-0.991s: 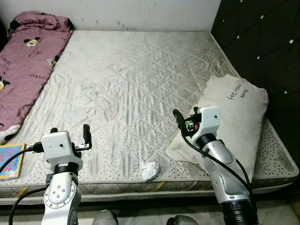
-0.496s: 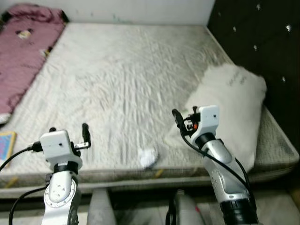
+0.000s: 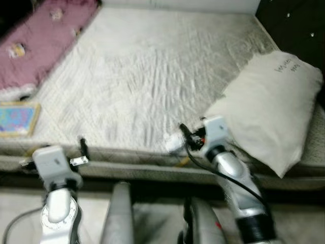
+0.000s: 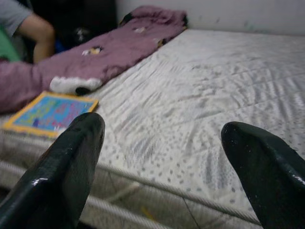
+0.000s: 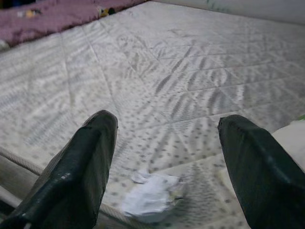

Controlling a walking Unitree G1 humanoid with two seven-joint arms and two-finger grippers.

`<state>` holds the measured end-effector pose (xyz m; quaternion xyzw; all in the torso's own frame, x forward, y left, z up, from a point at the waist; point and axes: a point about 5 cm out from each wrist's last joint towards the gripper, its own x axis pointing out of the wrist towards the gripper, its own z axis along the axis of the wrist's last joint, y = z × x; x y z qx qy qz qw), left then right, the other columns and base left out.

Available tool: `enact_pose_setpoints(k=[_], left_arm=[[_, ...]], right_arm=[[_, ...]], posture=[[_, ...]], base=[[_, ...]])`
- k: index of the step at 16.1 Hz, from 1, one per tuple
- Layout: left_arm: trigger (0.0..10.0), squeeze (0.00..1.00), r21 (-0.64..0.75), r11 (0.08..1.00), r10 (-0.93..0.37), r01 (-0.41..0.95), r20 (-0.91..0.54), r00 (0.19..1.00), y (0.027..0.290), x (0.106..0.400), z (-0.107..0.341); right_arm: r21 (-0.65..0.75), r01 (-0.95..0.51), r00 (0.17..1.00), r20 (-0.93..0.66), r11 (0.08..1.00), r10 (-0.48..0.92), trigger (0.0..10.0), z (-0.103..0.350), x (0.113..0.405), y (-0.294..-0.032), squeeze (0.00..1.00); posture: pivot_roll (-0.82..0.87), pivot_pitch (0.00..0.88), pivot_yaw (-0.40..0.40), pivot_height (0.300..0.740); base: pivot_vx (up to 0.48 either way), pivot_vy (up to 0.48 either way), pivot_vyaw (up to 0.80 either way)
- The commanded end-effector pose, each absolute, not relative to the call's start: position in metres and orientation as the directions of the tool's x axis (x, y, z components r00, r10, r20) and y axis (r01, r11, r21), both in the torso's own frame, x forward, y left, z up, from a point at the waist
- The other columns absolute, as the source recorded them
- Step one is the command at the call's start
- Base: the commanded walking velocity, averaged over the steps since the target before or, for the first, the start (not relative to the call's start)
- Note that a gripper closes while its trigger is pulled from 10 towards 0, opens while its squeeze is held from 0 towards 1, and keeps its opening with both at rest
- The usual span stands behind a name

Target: Clean up the room

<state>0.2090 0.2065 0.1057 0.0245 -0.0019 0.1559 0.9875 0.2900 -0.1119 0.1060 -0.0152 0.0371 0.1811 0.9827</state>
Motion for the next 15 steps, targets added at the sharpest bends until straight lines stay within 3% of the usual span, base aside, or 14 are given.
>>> enact_pose_setpoints(k=[1,3,9,15], left_arm=[[10.0,0.0,0.078,0.949,0.303,-0.306,0.046,0.952,0.203,0.212,0.113],[10.0,0.0,0.069,0.95,0.304,-0.304,0.022,0.953,0.203,0.21,0.111],[10.0,0.0,0.047,0.941,0.334,-0.335,0.034,0.942,0.204,0.208,0.115],[10.0,0.0,0.083,0.916,0.392,-0.393,0.018,0.92,0.213,0.19,0.117]], right_arm=[[0.007,-0.339,0.937,-0.086,0.941,0.338,10.0,0.107,0.293,-0.121,0.0],[0.007,-0.355,0.931,-0.085,0.935,0.355,10.0,0.108,0.293,-0.121,0.0],[0.001,-0.454,0.887,-0.097,0.891,0.452,10.0,0.109,0.294,-0.111,0.0],[0.027,-0.596,0.793,-0.138,0.803,0.593,10.0,0.102,0.309,-0.083,0.0]], posture=[[0.01,0.108,-0.038,0.611],[0.01,0.122,-0.036,0.611],[0.02,0.149,-0.053,0.541],[0.1,0.176,-0.076,0.536]], base=[[0.0,0.0,0.0],[0.0,0.0,0.0],[0.0,0.0,0.0],[0.0,0.0,0.0]])
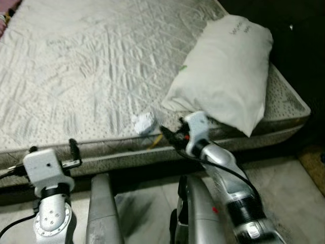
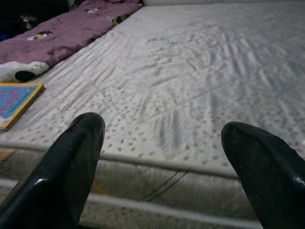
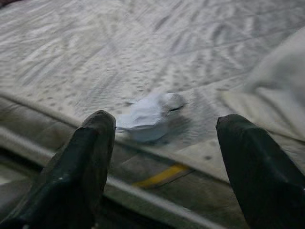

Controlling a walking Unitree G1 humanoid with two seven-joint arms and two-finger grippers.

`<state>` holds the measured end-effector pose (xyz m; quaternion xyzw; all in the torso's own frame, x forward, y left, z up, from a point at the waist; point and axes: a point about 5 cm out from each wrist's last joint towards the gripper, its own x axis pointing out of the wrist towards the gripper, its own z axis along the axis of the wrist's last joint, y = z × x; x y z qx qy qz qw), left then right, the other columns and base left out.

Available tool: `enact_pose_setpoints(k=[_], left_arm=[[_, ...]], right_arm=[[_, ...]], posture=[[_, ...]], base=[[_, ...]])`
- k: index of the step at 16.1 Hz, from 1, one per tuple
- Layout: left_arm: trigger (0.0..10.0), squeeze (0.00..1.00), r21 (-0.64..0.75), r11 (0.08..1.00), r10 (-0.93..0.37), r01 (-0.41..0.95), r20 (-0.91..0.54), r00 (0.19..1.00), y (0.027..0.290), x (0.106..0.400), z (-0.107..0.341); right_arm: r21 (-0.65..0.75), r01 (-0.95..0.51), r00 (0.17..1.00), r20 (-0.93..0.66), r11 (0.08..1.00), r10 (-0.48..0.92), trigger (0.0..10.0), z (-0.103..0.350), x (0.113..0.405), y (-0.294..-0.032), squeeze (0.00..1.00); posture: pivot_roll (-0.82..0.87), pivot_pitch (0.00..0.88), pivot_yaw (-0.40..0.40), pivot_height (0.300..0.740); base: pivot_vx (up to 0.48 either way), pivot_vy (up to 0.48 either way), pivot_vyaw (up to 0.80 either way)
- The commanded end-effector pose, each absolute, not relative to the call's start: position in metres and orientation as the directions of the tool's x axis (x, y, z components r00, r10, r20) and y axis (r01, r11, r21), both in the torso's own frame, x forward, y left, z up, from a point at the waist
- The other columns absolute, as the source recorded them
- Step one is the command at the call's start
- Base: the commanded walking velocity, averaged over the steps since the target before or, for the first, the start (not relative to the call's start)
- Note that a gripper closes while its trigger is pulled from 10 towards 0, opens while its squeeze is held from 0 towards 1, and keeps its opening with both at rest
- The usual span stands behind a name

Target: Clean up the room

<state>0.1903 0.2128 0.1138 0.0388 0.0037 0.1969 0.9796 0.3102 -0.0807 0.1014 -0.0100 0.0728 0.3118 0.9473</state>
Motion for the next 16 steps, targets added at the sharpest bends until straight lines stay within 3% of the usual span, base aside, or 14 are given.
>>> enact_pose_setpoints(k=[1,7,9,12,16], left_arm=[[10.0,0.0,0.107,0.911,0.397,-0.398,0.026,0.917,0.215,0.186,0.121],[10.0,0.0,0.124,0.899,0.423,-0.421,0.011,0.906,0.211,0.175,0.123],[10.0,0.0,0.121,0.904,0.414,-0.411,0.001,0.91,0.205,0.175,0.122],[10.0,0.0,0.116,0.904,0.416,-0.412,-0.011,0.909,0.204,0.175,0.122],[10.0,0.0,0.132,0.905,0.409,-0.404,-0.009,0.913,0.202,0.175,0.121]], right_arm=[[0.029,-0.6,0.79,-0.132,0.799,0.598,10.0,0.103,0.318,-0.078,0.0],[0.094,-0.668,0.731,-0.105,0.739,0.674,10.0,0.109,0.327,-0.042,0.0],[0.08,-0.671,0.73,-0.101,0.737,0.676,10.0,0.107,0.327,-0.039,0.0],[0.094,-0.649,0.747,-0.109,0.755,0.656,10.0,0.102,0.33,-0.042,0.0],[0.03,-0.616,0.783,-0.089,0.788,0.615,10.0,0.103,0.336,-0.039,0.0]], posture=[[0.11,0.187,-0.076,0.536],[0.16,0.225,-0.095,0.536],[0.17,0.22,-0.102,0.536],[0.18,0.209,-0.107,0.536],[0.2,0.177,-0.104,0.536]], base=[[0.0,0.0,0.0],[0.0,0.0,0.13],[0.0,0.0,0.8],[0.0,0.0,0.0],[0.0,0.0,0.79]])
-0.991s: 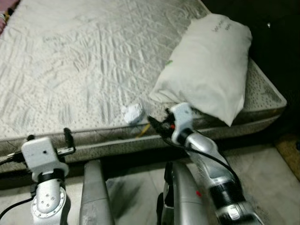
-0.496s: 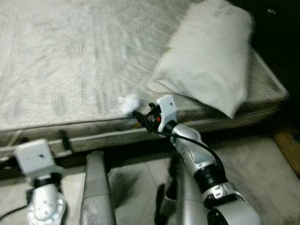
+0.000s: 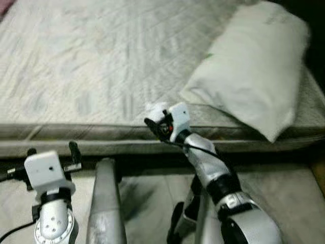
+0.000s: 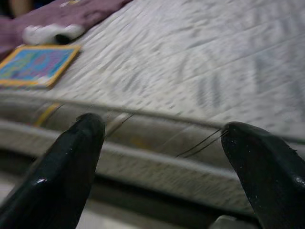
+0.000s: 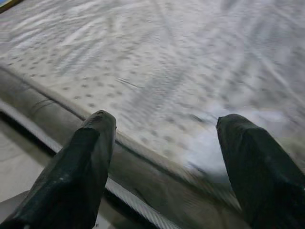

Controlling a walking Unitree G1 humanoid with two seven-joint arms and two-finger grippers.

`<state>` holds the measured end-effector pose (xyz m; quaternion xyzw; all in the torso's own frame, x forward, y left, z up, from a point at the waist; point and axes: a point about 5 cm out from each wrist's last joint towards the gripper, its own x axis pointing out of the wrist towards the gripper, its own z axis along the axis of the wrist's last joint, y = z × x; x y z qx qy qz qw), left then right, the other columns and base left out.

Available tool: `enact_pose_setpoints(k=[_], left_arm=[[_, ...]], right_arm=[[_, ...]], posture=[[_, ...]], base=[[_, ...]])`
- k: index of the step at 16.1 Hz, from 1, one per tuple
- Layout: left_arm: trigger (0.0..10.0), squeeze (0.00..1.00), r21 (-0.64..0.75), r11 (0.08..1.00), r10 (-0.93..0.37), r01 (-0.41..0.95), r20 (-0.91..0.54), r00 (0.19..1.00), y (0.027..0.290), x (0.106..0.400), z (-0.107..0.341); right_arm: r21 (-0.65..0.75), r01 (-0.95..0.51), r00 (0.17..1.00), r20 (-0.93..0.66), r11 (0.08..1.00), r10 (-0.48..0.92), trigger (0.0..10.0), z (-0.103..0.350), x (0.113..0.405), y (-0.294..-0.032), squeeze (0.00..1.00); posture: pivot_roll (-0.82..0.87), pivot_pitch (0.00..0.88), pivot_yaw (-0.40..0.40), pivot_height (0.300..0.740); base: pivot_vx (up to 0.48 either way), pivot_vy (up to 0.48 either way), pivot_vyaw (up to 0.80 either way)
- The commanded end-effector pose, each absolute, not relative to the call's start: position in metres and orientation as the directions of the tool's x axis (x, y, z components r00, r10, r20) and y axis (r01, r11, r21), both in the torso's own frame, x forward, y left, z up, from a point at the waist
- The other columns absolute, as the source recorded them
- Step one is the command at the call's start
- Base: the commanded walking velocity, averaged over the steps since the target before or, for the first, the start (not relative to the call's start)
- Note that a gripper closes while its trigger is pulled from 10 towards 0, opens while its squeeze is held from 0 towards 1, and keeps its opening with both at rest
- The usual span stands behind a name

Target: Clean up the room

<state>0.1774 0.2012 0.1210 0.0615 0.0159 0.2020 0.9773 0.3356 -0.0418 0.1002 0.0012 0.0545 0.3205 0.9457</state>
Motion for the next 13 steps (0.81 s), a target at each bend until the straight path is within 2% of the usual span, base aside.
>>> enact_pose_setpoints(k=[1,4,8,10,13], left_arm=[[10.0,0.0,0.135,0.905,0.409,-0.404,-0.009,0.913,0.202,0.175,0.12],[10.0,0.0,0.143,0.894,0.432,-0.425,-0.016,0.902,0.203,0.175,0.12],[10.0,0.0,0.138,0.912,0.392,-0.386,-0.016,0.92,0.2,0.174,0.121],[10.0,0.0,0.133,0.914,0.391,-0.384,-0.026,0.92,0.196,0.171,0.12],[10.0,0.0,0.132,0.917,0.385,-0.377,-0.037,0.922,0.195,0.167,0.122]], right_arm=[[0.016,-0.596,0.799,-0.086,0.803,0.595,10.0,0.103,0.338,-0.038,0.0],[0.012,-0.5,0.862,-0.086,0.866,0.499,10.0,0.102,0.345,-0.043,0.0],[-0.062,-0.39,0.919,-0.08,0.919,0.385,10.0,0.107,0.358,-0.055,0.0],[-0.015,-0.307,0.947,-0.109,0.952,0.304,10.0,0.106,0.363,-0.065,0.0],[-0.049,-0.265,0.96,-0.105,0.963,0.259,10.0,0.104,0.365,-0.077,0.0]], posture=[[0.21,0.167,-0.104,0.536],[0.22,0.153,-0.1,0.536],[0.23,0.179,-0.09,0.536],[0.23,0.194,-0.082,0.536],[0.23,0.229,-0.071,0.536]], base=[[0.0,0.0,0.79],[0.0,0.0,0.67],[0.0,0.0,0.0],[0.0,0.0,0.0],[0.0,0.0,-0.34]])
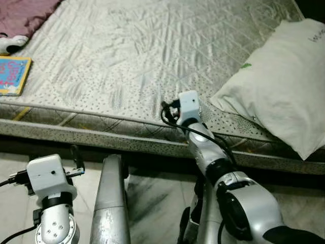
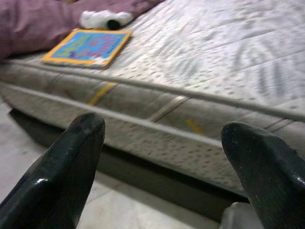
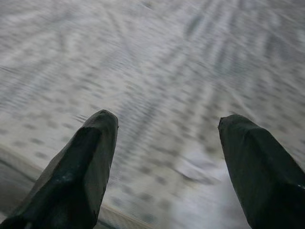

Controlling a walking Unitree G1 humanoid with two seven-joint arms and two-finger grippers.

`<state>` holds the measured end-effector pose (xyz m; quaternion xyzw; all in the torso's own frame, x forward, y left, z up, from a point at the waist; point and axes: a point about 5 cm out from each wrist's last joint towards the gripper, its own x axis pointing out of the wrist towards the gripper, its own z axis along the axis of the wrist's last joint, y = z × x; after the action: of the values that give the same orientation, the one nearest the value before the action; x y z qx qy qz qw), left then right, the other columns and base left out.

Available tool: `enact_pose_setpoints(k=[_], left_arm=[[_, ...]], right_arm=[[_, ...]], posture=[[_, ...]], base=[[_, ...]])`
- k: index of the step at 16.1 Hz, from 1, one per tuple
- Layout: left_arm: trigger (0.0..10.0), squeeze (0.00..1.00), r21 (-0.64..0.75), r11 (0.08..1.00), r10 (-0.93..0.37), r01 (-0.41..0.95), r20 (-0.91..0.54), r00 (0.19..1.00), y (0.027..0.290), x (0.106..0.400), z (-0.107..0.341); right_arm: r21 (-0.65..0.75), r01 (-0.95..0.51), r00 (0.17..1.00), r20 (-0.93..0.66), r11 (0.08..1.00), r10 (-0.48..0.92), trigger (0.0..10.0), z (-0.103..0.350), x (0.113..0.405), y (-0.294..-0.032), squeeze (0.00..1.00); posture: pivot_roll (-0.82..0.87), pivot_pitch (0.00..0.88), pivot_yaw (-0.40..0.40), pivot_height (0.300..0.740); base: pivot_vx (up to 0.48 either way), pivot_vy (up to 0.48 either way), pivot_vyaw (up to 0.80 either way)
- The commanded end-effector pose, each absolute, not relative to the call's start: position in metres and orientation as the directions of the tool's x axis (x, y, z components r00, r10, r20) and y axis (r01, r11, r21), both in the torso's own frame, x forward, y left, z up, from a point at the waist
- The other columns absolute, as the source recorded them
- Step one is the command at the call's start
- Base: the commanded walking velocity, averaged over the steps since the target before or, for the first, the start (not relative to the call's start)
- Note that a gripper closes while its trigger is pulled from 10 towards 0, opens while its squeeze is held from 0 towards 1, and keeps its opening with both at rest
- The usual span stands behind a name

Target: Clean up the room

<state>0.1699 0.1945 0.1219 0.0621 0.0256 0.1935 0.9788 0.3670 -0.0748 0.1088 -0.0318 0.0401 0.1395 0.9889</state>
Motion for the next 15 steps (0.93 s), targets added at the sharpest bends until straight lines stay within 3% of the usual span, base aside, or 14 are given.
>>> enact_pose_setpoints(k=[1,10,15], left_arm=[[10.0,0.0,0.134,0.917,0.384,-0.376,-0.041,0.923,0.195,0.166,0.122],[10.0,0.0,0.134,0.927,0.363,-0.351,-0.076,0.929,0.187,0.158,0.125],[10.0,0.0,0.134,0.928,0.359,-0.347,-0.083,0.93,0.187,0.157,0.125]], right_arm=[[-0.057,-0.257,0.962,-0.107,0.965,0.25,10.0,0.102,0.365,-0.08,0.0],[-0.087,-0.188,0.977,-0.119,0.978,0.177,10.0,0.103,0.369,-0.091,0.0],[-0.018,-0.198,0.972,-0.129,0.98,0.194,10.0,0.105,0.371,-0.085,0.0]], posture=[[0.23,0.238,-0.068,0.536],[0.24,0.301,-0.056,0.536],[0.25,0.3,-0.06,0.536]], base=[[0.0,0.0,0.0],[0.0,0.0,-0.1],[0.0,0.0,0.0]])
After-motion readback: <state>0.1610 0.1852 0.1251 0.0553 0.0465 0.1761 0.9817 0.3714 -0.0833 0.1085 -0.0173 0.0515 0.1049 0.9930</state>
